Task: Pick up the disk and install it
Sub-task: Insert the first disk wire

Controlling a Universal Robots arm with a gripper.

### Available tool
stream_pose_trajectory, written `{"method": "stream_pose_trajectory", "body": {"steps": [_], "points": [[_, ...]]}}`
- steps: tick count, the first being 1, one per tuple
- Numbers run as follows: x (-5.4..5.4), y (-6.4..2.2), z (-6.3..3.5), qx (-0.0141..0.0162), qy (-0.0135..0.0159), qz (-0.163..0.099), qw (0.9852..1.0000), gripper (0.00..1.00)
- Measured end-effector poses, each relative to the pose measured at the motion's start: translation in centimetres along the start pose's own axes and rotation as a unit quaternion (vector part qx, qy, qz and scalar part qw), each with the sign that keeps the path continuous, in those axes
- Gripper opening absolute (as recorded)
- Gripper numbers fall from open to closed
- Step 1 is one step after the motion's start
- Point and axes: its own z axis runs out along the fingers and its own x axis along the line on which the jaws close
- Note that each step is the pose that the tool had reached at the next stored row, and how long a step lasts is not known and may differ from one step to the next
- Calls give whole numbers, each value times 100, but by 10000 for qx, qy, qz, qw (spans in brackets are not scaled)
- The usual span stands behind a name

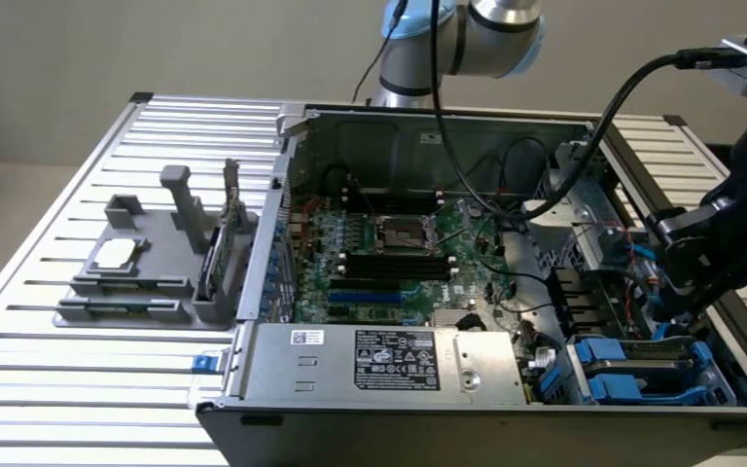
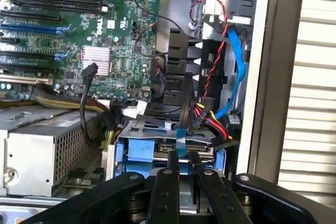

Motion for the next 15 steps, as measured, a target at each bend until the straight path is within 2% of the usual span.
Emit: {"method": "stream_pose_trajectory", "body": {"steps": [3, 7, 15], "points": [[0, -1, 5, 10, -2, 254, 9997, 22], [-1, 8, 0, 15, -3, 425, 9991, 22], [-42, 85, -177, 35, -3, 474, 9989, 22]]}}
